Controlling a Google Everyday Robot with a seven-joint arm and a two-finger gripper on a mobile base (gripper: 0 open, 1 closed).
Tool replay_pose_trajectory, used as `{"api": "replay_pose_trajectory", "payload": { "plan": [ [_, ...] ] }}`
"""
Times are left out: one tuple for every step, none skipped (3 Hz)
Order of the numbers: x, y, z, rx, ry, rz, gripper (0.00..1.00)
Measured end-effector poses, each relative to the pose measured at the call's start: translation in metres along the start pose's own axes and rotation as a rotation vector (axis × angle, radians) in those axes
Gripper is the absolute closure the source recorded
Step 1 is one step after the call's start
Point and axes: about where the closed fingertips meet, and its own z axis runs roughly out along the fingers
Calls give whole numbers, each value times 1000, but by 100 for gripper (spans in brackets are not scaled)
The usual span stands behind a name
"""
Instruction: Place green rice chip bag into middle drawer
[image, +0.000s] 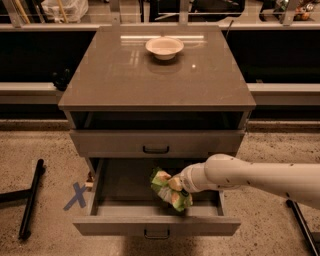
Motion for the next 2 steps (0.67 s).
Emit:
{"api": "replay_pose_trajectory", "payload": {
  "plan": [
    [10,-26,12,38,-27,57,59],
    [12,-51,19,65,-61,93,28]
  ]
}}
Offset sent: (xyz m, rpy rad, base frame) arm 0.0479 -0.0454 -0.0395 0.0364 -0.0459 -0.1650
